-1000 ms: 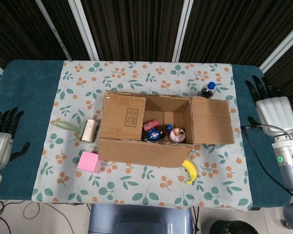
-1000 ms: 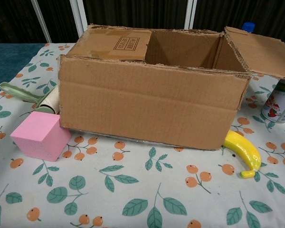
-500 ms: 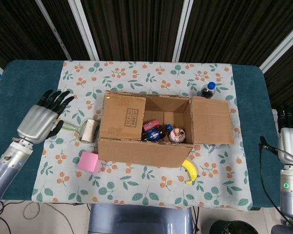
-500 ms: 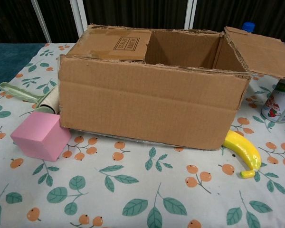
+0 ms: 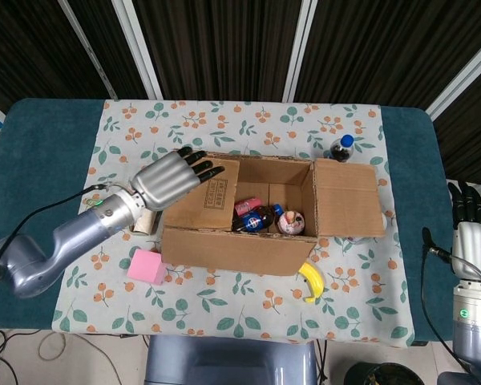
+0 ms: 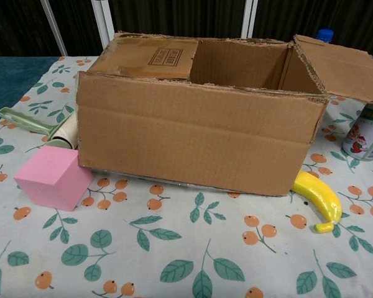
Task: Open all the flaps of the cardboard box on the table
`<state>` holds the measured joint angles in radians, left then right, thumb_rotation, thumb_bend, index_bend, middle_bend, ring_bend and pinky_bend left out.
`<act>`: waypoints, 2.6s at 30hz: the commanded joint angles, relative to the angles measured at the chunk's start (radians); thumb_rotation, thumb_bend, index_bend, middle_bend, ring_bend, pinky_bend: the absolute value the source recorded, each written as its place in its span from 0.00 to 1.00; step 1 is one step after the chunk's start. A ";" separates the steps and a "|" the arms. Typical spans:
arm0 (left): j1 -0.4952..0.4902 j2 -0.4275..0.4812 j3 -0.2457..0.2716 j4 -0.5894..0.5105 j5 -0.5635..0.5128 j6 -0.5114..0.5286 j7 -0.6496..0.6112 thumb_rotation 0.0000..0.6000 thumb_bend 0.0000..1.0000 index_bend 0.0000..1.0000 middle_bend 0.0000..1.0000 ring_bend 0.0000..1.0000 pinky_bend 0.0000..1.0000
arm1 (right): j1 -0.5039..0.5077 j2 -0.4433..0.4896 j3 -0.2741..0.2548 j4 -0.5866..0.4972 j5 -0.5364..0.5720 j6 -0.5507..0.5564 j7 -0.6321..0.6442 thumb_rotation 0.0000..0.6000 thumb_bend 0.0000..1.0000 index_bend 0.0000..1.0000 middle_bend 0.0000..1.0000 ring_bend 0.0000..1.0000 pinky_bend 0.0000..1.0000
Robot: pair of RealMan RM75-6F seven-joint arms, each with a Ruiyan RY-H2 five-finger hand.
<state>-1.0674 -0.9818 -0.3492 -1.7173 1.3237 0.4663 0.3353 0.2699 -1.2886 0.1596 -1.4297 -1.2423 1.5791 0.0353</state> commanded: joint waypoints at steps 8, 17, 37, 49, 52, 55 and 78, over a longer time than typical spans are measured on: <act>-0.145 -0.139 0.059 0.144 -0.052 -0.114 0.022 1.00 0.96 0.16 0.26 0.17 0.28 | -0.015 -0.005 0.024 0.013 -0.003 -0.024 0.038 1.00 0.40 0.00 0.00 0.00 0.24; -0.225 -0.250 0.114 0.241 -0.095 -0.134 0.020 1.00 0.96 0.16 0.26 0.17 0.28 | -0.027 -0.006 0.038 0.014 -0.019 -0.040 0.050 1.00 0.40 0.00 0.00 0.00 0.24; -0.286 -0.316 0.175 0.298 -0.135 -0.063 -0.006 1.00 1.00 0.32 0.47 0.34 0.40 | -0.046 -0.014 0.072 0.014 -0.022 -0.082 0.068 1.00 0.40 0.00 0.00 0.00 0.24; -0.307 -0.279 0.187 0.264 -0.134 -0.049 -0.010 1.00 1.00 0.40 0.62 0.44 0.48 | -0.050 -0.019 0.085 0.010 -0.027 -0.091 0.062 1.00 0.41 0.00 0.00 0.00 0.24; -0.311 -0.270 0.188 0.258 -0.131 -0.042 -0.008 1.00 1.00 0.40 0.62 0.44 0.48 | -0.051 -0.019 0.088 0.010 -0.027 -0.092 0.063 1.00 0.41 0.00 0.00 0.00 0.24; -0.316 -0.257 0.184 0.250 -0.129 -0.036 -0.007 1.00 1.00 0.41 0.63 0.44 0.48 | -0.052 -0.020 0.089 0.009 -0.027 -0.093 0.064 1.00 0.41 0.00 0.00 0.00 0.24; -0.297 -0.006 0.184 0.039 -0.130 -0.008 -0.003 1.00 1.00 0.43 0.65 0.46 0.49 | -0.059 -0.024 0.099 -0.002 -0.036 -0.097 0.072 1.00 0.41 0.00 0.00 0.00 0.24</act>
<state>-1.3704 -0.9999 -0.1668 -1.6664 1.1905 0.4531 0.3320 0.2110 -1.3122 0.2591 -1.4312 -1.2780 1.4818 0.1076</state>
